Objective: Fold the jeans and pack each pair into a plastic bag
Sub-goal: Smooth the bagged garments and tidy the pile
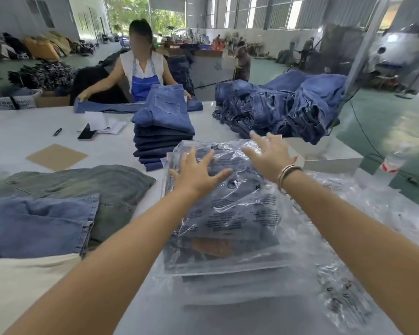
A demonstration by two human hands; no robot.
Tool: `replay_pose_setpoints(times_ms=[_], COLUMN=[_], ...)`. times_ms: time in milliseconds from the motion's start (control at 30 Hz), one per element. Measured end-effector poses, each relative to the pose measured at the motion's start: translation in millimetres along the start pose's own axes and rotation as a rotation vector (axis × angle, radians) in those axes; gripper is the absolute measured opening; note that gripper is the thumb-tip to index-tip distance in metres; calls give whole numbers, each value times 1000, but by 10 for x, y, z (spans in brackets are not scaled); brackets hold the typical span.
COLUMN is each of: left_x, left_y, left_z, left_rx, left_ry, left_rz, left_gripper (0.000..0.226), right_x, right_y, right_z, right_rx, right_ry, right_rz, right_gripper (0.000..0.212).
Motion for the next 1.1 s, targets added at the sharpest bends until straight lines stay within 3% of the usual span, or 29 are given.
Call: replay_pose_setpoints(times_ms=[67, 167, 467, 1100], left_x=[-24, -24, -45, -12], left_y=[213, 354, 502, 655], left_z=[8, 90, 30, 189], left_rx=[91, 152, 239, 240], left_ry=[-28, -62, -86, -124], left_rz=[50, -5, -147, -21], left_gripper=[89, 76, 74, 73], right_x=[-48, -138, -74, 2], right_y=[309, 690, 858, 1098], right_z=[-7, -186, -412, -485], right_rx=[-114, -223, -199, -176], right_ry=[42, 73, 57, 69], right_rz=[87, 192, 93, 184], right_gripper=[64, 65, 61, 63])
Point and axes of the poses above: each hand's wrist, its own x-axis towards the middle knuckle, its own y-axis out of the palm, z = x × y, the point moved 7 cm from there along x, towards the middle knuckle, and after that the axes turned 8 degrees about x, right-handed, at the moved point
